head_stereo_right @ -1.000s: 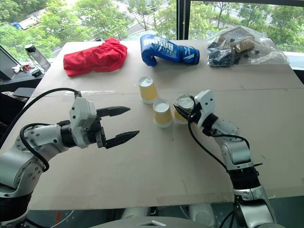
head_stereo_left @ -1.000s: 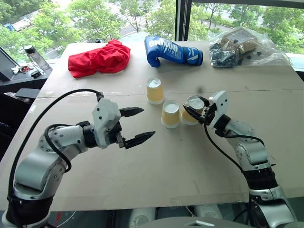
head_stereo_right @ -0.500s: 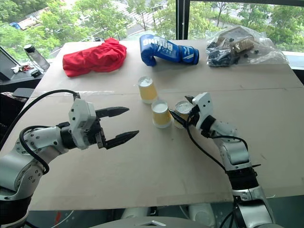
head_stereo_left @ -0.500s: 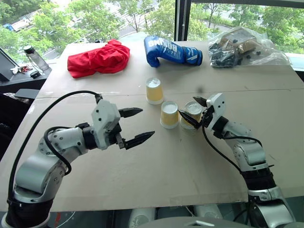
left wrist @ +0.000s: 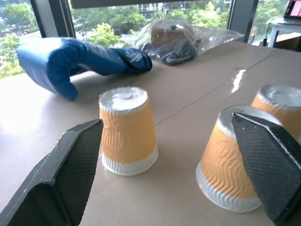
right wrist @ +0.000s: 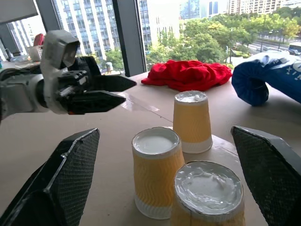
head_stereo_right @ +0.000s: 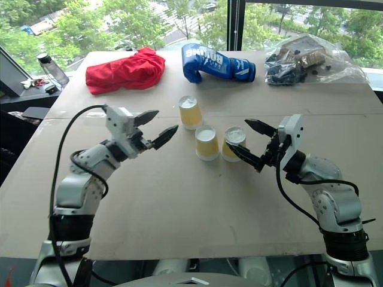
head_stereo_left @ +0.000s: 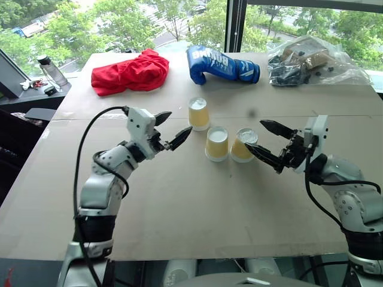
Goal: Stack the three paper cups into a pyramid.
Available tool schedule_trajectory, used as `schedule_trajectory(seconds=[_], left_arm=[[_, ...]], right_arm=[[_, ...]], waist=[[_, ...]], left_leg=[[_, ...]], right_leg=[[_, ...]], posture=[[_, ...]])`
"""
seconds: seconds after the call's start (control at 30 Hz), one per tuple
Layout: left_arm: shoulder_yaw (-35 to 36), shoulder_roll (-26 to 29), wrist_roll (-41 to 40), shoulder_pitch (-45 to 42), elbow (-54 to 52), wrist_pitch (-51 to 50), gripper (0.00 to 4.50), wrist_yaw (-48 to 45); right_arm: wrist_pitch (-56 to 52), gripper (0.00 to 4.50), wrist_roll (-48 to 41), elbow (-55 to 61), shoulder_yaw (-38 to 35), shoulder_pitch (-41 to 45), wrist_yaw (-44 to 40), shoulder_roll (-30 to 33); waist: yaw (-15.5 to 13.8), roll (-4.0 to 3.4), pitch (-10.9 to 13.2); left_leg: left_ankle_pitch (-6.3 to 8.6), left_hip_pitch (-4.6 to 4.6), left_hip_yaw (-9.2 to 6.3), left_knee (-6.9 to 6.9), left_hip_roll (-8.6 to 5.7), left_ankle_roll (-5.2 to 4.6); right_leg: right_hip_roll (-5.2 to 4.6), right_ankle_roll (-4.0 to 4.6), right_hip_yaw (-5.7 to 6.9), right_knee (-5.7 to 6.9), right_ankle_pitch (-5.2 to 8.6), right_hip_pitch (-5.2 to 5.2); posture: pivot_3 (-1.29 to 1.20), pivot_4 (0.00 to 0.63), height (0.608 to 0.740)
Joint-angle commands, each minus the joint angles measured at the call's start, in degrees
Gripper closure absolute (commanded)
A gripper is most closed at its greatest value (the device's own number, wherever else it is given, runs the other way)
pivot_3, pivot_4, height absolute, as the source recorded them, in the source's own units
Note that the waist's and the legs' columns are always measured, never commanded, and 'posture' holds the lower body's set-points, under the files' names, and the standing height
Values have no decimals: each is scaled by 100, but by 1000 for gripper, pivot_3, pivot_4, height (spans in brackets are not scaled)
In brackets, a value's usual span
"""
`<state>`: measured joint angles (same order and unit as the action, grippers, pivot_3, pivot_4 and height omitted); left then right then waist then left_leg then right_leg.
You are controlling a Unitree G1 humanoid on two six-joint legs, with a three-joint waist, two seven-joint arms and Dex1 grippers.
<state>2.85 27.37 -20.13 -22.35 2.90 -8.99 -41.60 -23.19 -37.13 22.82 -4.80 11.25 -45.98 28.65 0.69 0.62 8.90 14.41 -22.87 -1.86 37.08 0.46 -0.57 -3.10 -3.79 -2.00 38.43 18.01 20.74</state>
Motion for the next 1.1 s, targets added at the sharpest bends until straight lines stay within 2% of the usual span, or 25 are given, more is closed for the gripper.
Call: schedule_trajectory(seconds=[0.03,0.27,0.5,0.77,1.07,1.1], left_arm=[[-102,-114,320,-660,1216,962,0,-418],[-180,-489,740,-2006,3858,2250,0,-872],[-23,-793,936,-3038,5765,2868,0,-858],[46,-940,1148,-3506,6505,3140,0,-867],[204,-1003,1208,-3592,6647,3351,0,-775],[225,-1002,1215,-3592,6647,3381,532,-751]], right_arm=[[77,81,-42,481,-256,-164,17,199],[66,81,-108,870,-690,-531,282,414],[-229,81,-66,1142,-923,-613,832,594],[-341,81,-346,1320,-1122,-806,865,696],[-293,81,-387,1308,-1082,-897,891,659],[-288,0,-391,1302,-1079,-899,889,658]], waist=[[-11,3,1],[4,11,6],[14,17,9],[5,19,10],[9,20,10],[8,20,10]], left_leg=[[0,-3,-3,1,-2,0],[0,-11,-10,4,-5,0],[0,-18,-17,12,-7,-1],[0,-28,-27,15,-8,-1],[0,-29,-30,18,-8,0],[-1,-29,-30,18,-8,0]], right_leg=[[0,0,3,-2,0,0],[-1,-1,14,-6,0,0],[0,-2,25,-4,0,0],[0,-3,37,-2,1,4],[0,-3,39,1,1,5],[0,-3,39,1,1,5]], posture=[[0,150,740],[0,150,740],[0,150,740],[0,150,740],[0,150,740],[0,150,740]])
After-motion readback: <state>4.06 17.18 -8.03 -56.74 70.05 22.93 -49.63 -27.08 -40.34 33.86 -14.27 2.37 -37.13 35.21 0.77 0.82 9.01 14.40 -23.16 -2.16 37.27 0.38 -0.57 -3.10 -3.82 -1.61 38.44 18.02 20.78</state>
